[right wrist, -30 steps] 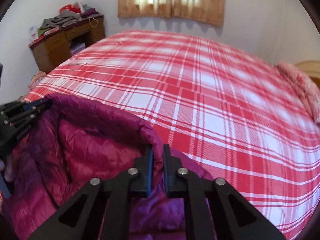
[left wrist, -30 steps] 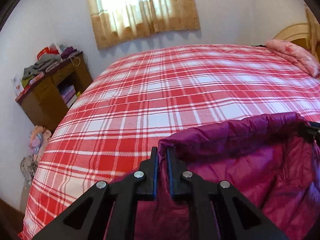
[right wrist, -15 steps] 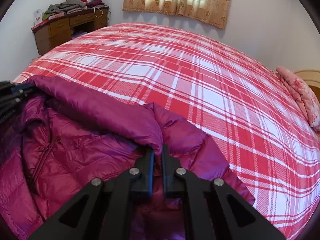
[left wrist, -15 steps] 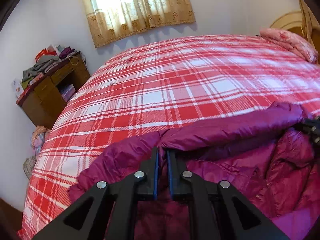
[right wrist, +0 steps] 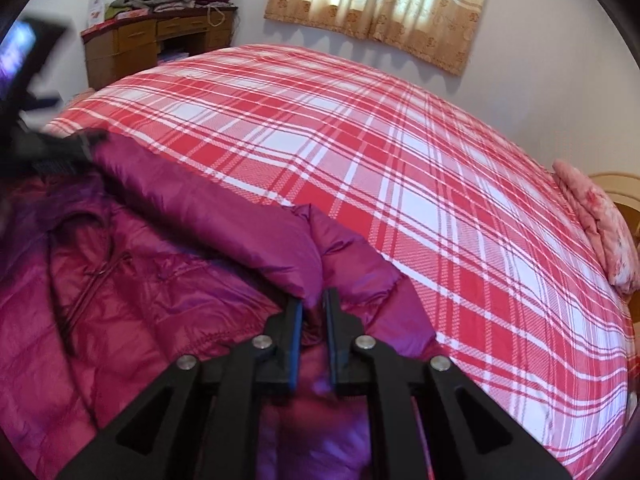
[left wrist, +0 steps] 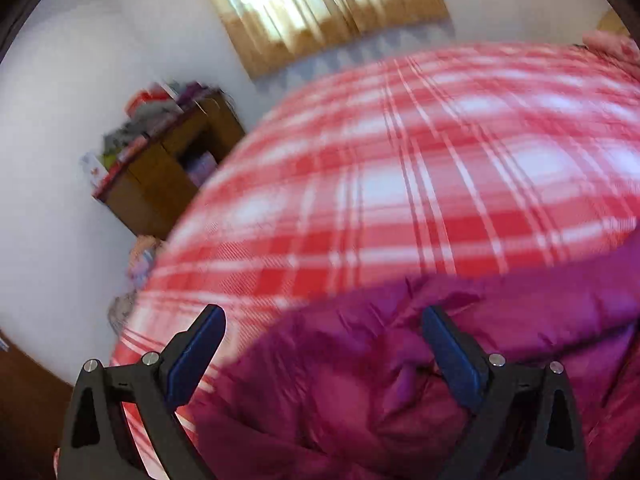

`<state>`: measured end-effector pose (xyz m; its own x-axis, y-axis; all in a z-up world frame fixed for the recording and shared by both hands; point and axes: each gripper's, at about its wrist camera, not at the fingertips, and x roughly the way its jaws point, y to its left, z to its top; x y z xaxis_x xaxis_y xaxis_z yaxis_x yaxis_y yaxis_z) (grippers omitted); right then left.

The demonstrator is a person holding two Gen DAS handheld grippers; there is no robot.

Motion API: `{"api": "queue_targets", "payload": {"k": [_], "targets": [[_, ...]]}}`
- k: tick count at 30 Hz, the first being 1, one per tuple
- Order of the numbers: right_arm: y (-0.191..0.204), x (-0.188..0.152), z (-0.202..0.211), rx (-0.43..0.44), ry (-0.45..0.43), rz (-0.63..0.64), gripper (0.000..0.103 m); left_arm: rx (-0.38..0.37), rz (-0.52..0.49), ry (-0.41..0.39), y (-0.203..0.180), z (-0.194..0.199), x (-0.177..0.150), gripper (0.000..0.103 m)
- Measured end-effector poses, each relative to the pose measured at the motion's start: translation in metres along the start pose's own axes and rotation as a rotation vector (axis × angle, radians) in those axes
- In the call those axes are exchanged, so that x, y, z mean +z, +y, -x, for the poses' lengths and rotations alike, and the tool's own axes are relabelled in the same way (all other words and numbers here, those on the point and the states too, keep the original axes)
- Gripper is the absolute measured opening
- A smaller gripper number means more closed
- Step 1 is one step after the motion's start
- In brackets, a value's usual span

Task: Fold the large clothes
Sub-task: 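Lift the hem with both grippers and fold it toward the collar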

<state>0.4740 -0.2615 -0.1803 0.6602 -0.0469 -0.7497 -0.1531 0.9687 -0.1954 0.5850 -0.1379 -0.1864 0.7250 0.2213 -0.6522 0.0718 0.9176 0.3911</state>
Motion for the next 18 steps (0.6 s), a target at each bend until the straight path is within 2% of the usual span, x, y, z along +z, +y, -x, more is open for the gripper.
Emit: {"api": "queue_targets", "payload": {"k": [3,6,9,11,13,14,16,18], "targets": [[-0.009,0.002,0.016,0.034,-0.011,-0.005,0.025,-0.025,0.006,-0.026,0.002,0.004,-0.005,0.099],[-0.018,0.008,0.034,0.069,-0.043,-0.037,0.025,-0.072,0.066,-0.074,0.015,0.022,0.004,0.099],[-0.024,0.022,0.045,0.076,-0.079,-0.108,0.025,-0.146,0.11,-0.169,0.021,0.053,0.021,0.099],[-0.027,0.033,0.043,0.089,-0.096,-0.181,0.027,-0.242,0.138,-0.204,0.02,0.068,0.032,0.099],[-0.022,0.048,0.032,0.103,-0.1,-0.261,0.027,-0.39,0.174,-0.182,0.014,0.07,0.038,0.099],[-0.018,0.052,0.026,0.113,-0.1,-0.286,0.027,-0.436,0.185,-0.164,0.009,0.066,0.039,0.099],[-0.011,0.056,0.01,0.14,-0.078,-0.326,0.027,-0.457,0.188,-0.129,-0.003,0.053,0.035,0.099],[0.001,0.052,-0.013,0.162,-0.039,-0.348,0.027,-0.43,0.154,-0.085,-0.019,0.036,0.026,0.099]]}}
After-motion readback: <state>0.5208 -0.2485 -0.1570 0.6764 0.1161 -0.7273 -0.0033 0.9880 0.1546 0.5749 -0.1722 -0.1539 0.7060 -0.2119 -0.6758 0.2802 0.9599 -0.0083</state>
